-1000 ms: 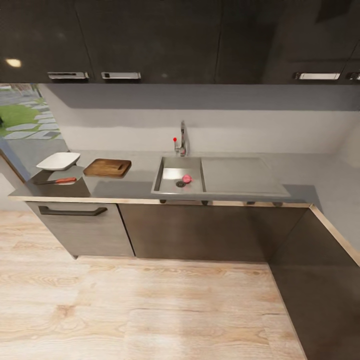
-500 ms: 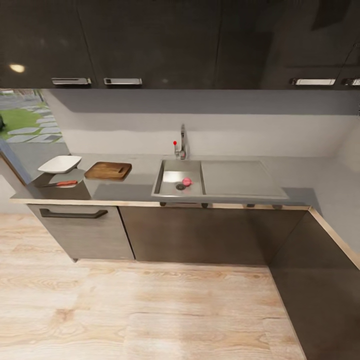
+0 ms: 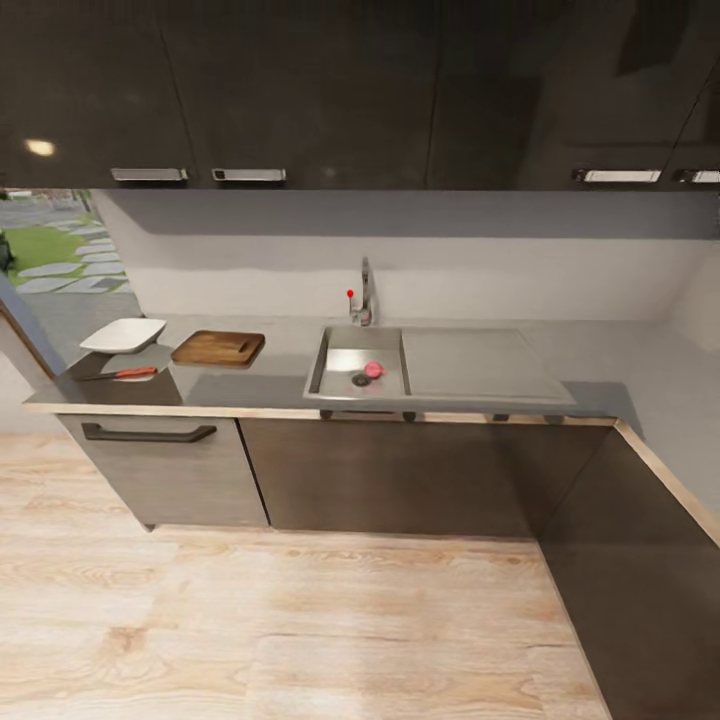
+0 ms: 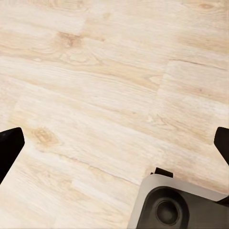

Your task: In the kitchen, take the Vidalia onion out of the sink, dice it on the chopping board with the paring knife, put the diced onion into the bowl on the countertop, then place both the paring knife and the chopping board into the sink.

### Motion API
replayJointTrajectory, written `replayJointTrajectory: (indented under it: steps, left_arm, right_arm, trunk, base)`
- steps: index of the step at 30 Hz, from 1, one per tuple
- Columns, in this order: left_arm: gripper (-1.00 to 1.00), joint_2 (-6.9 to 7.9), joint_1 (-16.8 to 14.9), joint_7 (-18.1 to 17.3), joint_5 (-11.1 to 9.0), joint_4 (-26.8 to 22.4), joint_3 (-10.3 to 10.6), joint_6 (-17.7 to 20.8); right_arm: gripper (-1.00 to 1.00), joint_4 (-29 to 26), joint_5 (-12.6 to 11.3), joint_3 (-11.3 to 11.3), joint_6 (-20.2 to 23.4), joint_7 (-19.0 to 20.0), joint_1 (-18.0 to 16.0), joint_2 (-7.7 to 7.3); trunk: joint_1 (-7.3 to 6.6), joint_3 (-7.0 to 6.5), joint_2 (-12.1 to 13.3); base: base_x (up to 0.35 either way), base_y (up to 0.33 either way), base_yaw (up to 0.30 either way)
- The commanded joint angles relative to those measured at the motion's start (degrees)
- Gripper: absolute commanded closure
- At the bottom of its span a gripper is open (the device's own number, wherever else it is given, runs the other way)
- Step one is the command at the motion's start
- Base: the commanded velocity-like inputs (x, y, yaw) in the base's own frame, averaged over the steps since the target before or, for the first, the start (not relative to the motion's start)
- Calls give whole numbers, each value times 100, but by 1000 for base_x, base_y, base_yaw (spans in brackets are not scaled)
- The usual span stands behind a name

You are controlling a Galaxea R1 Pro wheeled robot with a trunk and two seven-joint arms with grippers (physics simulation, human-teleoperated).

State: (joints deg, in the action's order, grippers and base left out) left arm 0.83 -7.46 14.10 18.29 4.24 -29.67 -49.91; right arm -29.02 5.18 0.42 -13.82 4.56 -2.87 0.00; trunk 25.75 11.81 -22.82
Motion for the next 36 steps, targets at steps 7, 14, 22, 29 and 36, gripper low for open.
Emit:
replayJointTrajectory:
  steps: [7, 14, 22, 29, 36]
  left_arm:
    - [-100, 5, -10, 40, 61, 24, -30, -28]
    - [-100, 5, -10, 40, 61, 24, -30, -28]
    - [-100, 5, -10, 40, 61, 24, -31, -28]
    - [-100, 5, -10, 40, 61, 24, -30, -28]
    - [-100, 5, -10, 40, 61, 24, -30, -28]
  right_arm:
    - [-100, 1, 54, -6, -16, 1, -3, 0]
    - [-100, 1, 54, -6, -16, 1, -3, 1]
    - [-100, 1, 54, -6, -16, 1, -3, 0]
    - [-100, 1, 54, -6, -16, 1, -3, 0]
    - [-100, 1, 54, -6, -16, 1, -3, 0]
  trunk:
    - [3, -53, -10]
    - [3, -116, -10]
    - [3, -188, -10]
    - [3, -251, -10]
    - [3, -314, -10]
  base:
    - [0, 0, 0]
    - [0, 0, 0]
    - [0, 0, 0]
    - [0, 0, 0]
    - [0, 0, 0]
